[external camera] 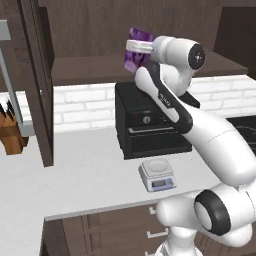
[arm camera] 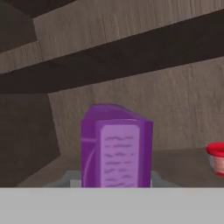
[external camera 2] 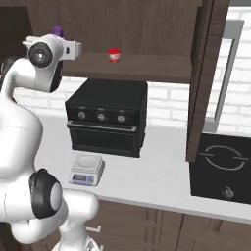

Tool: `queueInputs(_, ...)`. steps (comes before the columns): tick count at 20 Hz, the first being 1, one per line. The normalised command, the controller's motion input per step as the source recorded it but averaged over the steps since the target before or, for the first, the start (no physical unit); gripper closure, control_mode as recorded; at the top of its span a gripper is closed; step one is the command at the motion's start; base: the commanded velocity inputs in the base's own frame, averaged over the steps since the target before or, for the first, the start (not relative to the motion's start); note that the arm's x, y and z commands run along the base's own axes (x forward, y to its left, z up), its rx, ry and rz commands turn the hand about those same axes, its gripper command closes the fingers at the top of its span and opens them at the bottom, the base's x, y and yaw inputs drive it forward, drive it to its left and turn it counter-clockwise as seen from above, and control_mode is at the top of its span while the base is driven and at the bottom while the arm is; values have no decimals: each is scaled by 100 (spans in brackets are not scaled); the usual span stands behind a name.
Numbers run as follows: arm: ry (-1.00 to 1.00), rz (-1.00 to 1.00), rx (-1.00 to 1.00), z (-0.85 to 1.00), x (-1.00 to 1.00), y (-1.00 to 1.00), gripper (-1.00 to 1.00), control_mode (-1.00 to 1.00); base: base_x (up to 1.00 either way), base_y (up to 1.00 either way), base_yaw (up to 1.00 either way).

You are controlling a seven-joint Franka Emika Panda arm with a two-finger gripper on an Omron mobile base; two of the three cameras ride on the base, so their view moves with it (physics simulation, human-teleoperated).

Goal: Pick the cereal and place it on the digital scale for weighing, and close the cabinet.

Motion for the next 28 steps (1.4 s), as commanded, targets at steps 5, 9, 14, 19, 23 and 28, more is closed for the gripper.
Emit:
queueInputs(5,-15,0,0,4,-86,16,100,-100,0,0,0)
queueInputs(9,-9,0,0,1,-91,1,100,-100,0,0,0)
queueInputs(14,-1,0,0,0,-90,-13,100,-100,0,0,0)
queueInputs(19,0,18,-1,-23,-63,-58,100,-100,0,0,0)
queueInputs(23,0,41,-8,-33,-44,-52,100,-100,0,0,0)
queueInputs(28,-11,38,-13,-45,-21,-16,100,-100,0,0,0)
